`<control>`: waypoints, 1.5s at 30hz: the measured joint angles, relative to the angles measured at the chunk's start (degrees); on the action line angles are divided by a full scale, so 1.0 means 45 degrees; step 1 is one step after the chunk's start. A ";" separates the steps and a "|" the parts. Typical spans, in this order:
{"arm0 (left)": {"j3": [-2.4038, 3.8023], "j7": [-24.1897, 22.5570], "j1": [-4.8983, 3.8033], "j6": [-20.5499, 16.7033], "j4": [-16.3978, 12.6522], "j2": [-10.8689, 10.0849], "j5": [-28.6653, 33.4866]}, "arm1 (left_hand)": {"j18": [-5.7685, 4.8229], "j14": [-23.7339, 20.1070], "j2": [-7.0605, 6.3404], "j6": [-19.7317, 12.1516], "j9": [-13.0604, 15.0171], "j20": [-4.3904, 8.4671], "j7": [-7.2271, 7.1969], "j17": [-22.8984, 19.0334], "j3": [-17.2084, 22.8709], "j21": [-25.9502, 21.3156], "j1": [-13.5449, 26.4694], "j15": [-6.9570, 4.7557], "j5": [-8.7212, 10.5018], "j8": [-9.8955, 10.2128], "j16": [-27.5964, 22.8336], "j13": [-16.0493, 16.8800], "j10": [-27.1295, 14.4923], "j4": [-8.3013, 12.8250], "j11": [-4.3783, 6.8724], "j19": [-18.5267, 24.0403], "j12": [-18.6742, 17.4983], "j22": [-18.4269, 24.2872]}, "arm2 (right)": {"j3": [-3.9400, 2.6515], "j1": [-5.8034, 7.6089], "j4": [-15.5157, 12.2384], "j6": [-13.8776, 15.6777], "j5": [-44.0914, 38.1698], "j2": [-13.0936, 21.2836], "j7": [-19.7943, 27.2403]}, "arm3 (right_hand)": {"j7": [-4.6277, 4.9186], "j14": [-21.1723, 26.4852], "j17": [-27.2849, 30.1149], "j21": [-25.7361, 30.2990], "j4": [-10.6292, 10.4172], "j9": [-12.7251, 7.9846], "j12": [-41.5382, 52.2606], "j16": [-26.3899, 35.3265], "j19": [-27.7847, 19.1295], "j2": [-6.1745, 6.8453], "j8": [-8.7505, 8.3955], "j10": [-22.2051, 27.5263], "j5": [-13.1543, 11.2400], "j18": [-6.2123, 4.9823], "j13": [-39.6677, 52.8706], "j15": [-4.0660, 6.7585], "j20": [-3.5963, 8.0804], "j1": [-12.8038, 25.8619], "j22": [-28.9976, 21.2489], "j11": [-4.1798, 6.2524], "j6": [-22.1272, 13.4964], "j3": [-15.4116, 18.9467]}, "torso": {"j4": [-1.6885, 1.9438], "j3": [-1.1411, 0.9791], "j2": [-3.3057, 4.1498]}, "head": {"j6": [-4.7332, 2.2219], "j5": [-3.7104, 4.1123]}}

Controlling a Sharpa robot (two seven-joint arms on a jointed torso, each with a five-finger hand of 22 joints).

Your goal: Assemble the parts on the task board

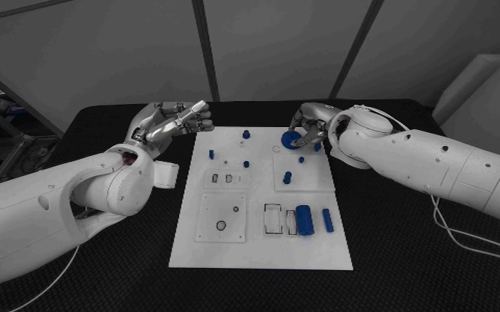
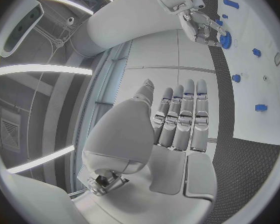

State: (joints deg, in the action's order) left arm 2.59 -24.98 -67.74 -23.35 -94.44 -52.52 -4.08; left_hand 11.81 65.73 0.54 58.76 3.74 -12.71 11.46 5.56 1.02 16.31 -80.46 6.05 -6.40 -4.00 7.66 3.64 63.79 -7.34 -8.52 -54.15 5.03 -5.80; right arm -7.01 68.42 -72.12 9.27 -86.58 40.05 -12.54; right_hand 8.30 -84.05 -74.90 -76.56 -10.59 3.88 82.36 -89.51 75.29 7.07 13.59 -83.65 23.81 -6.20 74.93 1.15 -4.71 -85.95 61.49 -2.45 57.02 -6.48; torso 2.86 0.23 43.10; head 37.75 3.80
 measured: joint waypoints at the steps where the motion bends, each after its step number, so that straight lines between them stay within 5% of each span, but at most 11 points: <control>1: 0.0000 0.0000 0.0000 0.0000 0.0007 0.0000 0.0000 | 0.0000 0.0000 0.0000 0.0000 0.0000 0.0000 0.0000 0.0000 0.0000 0.0000 0.0000 0.0000 0.0000 0.0000 0.0000 0.0000 0.0000 0.0000 0.0000 0.0000 0.0000 0.0000 | 0.0001 -0.0005 -0.0033 0.0084 -0.0041 -0.0002 0.0020 | 0.0000 0.0000 -0.0002 0.0000 0.0003 0.0000 0.0035 0.0000 0.0000 -0.0001 0.0000 -0.0025 0.0000 -0.0001 0.0000 0.0000 -0.0001 0.0000 0.0022 0.0024 0.0000 -0.0063 | 0.0000 0.0000 0.0000 | 0.0002 0.0000; 16: 0.0000 0.0010 0.0001 -0.0001 0.0016 -0.0003 0.0000 | -0.0001 0.0000 0.0000 0.0000 0.0000 0.0000 0.0000 -0.0002 0.0000 0.0000 0.0000 0.0000 0.0000 0.0000 0.0000 0.0000 0.0000 0.0000 0.0000 0.0000 0.0001 -0.0001 | -0.0015 0.0004 -0.1054 0.1421 -0.1139 -0.0361 0.0140 | 0.0001 0.0000 -0.0008 -0.0071 0.0098 -0.0002 0.0036 0.0000 0.0045 -0.0020 -0.0046 -0.0045 -0.0196 -0.0003 -0.0001 0.0090 0.0046 0.0020 0.0152 0.0045 0.0001 -0.0452 | 0.0001 0.0011 -0.0010 | -0.0065 -0.0063; 26: -0.0001 0.0022 0.0001 0.0003 0.0070 0.0091 0.0000 | 0.0000 0.0000 0.0000 0.0000 0.0000 0.0000 0.0000 -0.0003 0.0000 0.0000 0.0000 0.0000 0.0000 0.0000 0.0000 0.0000 0.0000 0.0000 0.0000 0.0000 0.0000 -0.0003 | -0.0005 0.0010 -0.0694 0.1673 -0.1778 -0.1711 0.0095 | 0.0001 0.0000 -0.0007 -0.0071 0.0106 -0.0002 0.0035 -0.0047 0.0090 -0.0034 -0.0144 -0.0044 -0.0204 -0.0003 -0.0001 0.0089 0.0091 0.0036 0.0164 0.0045 0.0001 -0.0562 | 0.0023 0.0016 -0.0011 | -0.0079 -0.0120; 29: -0.0001 0.0027 0.0001 0.0006 0.0080 0.0123 0.0000 | -0.0007 0.0000 0.0000 0.0000 0.0000 0.0001 0.0000 -0.0003 0.0034 0.0000 0.0000 0.0000 0.0000 0.0000 0.0000 0.0000 0.0000 0.0034 0.0000 -0.0094 0.0001 0.0008 | 0.0128 0.0020 -0.0470 0.1672 -0.1888 -0.2064 0.0086 | 0.0001 0.0000 -0.0006 -0.0071 0.0120 -0.0002 0.0036 -0.0047 0.0089 -0.0033 -0.0189 -0.0044 -0.0230 -0.0004 -0.0002 0.0089 0.0090 0.0036 0.0164 0.0045 0.0001 -0.0638 | 0.0023 0.0017 -0.0011 | -0.0079 -0.0126; 30: -0.0001 0.0028 0.0001 0.0007 0.0086 0.0128 0.0000 | -0.0122 0.0000 0.0000 0.0000 0.0000 0.0001 0.0000 -0.0003 0.0034 0.0001 0.0000 0.0000 0.0000 0.0000 0.0000 0.0000 0.0000 0.0034 0.0000 -0.0094 0.0001 0.0008 | 0.0179 0.0020 -0.0401 0.1668 -0.1914 -0.2159 0.0084 | 0.0001 0.0000 -0.0006 -0.0071 0.0120 -0.0002 0.0035 -0.0047 0.0090 -0.0033 -0.0191 -0.0044 -0.0232 -0.0004 -0.0002 0.0088 0.0091 0.0036 0.0164 0.0045 0.0001 -0.0638 | 0.0023 0.0017 -0.0010 | -0.0079 -0.0133; 31: -0.0001 0.0031 0.0001 0.0009 0.0094 0.0137 0.0001 | -0.0902 0.0000 0.0000 0.0000 0.0000 0.0000 0.0000 -0.0003 0.0034 0.0000 0.0000 0.0000 0.0000 0.0000 0.0000 0.0000 0.0000 0.0034 0.0000 -0.0093 0.0001 0.0009 | 0.0229 0.0017 -0.0311 0.1661 -0.1945 -0.2275 0.0082 | 0.0001 0.0000 -0.0006 -0.0071 0.0121 -0.0002 0.0035 -0.0048 0.0089 -0.0033 -0.0199 -0.0044 -0.0243 -0.0003 -0.0002 0.0088 0.0090 0.0036 0.0164 0.0045 0.0001 -0.0638 | 0.0022 0.0017 -0.0010 | -0.0079 -0.0137; 33: -0.0001 0.0032 0.0001 0.0010 0.0107 0.0157 0.0001 | -0.0837 0.0000 0.0000 0.0000 0.0000 0.0001 0.0000 -0.0004 0.0034 0.0001 0.0000 0.0000 0.0000 0.0000 0.0000 0.0000 0.0000 0.0034 0.0000 -0.0094 0.0001 0.0008 | 0.0285 0.0014 -0.0168 0.1651 -0.1984 -0.2436 0.0081 | 0.0001 0.0000 -0.0006 -0.0071 0.0121 -0.0002 0.0035 -0.0047 0.0089 -0.0032 -0.0220 -0.0044 -0.0250 -0.0004 -0.0002 0.0088 0.0090 0.0037 0.0163 0.0045 0.0001 -0.0638 | 0.0022 0.0017 -0.0010 | -0.0079 -0.0145; 34: -0.0001 0.0036 0.0001 0.0012 0.0113 0.0172 0.0001 | -0.0323 0.0000 0.0000 0.0000 0.0000 0.0000 0.0000 -0.0004 0.0034 0.0001 0.0000 0.0000 0.0000 0.0000 0.0000 0.0000 0.0000 0.0034 0.0000 -0.0094 0.0001 0.0008 | 0.0323 0.0013 -0.0068 0.1642 -0.2006 -0.2541 0.0081 | 0.0001 0.0000 -0.0006 -0.0071 0.0135 -0.0002 0.0035 -0.0047 0.0089 -0.0032 -0.0227 -0.0044 -0.0251 -0.0004 -0.0002 0.0088 0.0090 0.0037 0.0163 0.0045 0.0001 -0.0652 | 0.0022 0.0017 -0.0010 | -0.0079 -0.0145; 35: -0.0001 0.0037 0.0001 0.0014 0.0115 0.0179 0.0001 | -0.0178 0.0000 0.0000 0.0000 0.0000 0.0000 0.0000 -0.0004 0.0034 0.0001 0.0000 0.0000 0.0000 0.0000 0.0000 0.0000 0.0000 0.0034 0.0000 -0.0093 0.0001 0.0008 | 0.0347 0.0012 -0.0006 0.1632 -0.2020 -0.2613 0.0081 | 0.0001 0.0000 -0.0006 -0.0071 0.0159 -0.0002 0.0035 -0.0047 0.0089 -0.0032 -0.0230 -0.0044 -0.0252 -0.0004 -0.0002 0.0088 0.0090 0.0037 0.0163 0.0045 0.0001 -0.0677 | 0.0022 0.0017 -0.0009 | -0.0079 -0.0146; 45: -0.0001 0.0047 0.0001 0.0027 0.0146 0.0224 0.0001 | -0.0181 0.0000 0.0000 0.0000 0.0000 0.0000 0.0000 -0.0005 0.0034 0.0000 0.0000 0.0000 0.0000 0.0000 0.0000 0.0000 0.0000 0.0034 0.0000 -0.0093 0.0001 0.0007 | 0.0544 0.0008 0.0357 0.1445 -0.2104 -0.3044 0.0131 | 0.0001 0.0000 -0.0005 -0.0070 0.0174 -0.0002 0.0035 -0.0047 0.0088 -0.0029 -0.0311 -0.0043 -0.0298 -0.0004 -0.0003 0.0087 0.0090 0.0038 0.0162 0.0044 0.0001 -0.0765 | 0.0020 0.0010 -0.0006 | -0.0072 -0.0194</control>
State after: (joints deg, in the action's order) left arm 2.59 -24.77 -67.74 -23.23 -93.79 -51.51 -4.07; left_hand 11.00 65.73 0.54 58.76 3.74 -12.70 11.46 5.53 1.17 16.32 -80.46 6.05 -6.41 -4.00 7.66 3.64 63.80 -7.19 -8.52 -54.57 5.04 -5.77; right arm -4.56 68.45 -70.52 15.78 -96.05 26.35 -11.95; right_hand 8.30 -84.05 -74.92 -76.87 -9.81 3.87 82.51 -89.72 75.69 6.94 12.19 -83.84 22.47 -6.22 74.92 1.55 -4.30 -85.78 62.22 -2.25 57.03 -9.92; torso 2.95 0.27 43.07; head 37.43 2.93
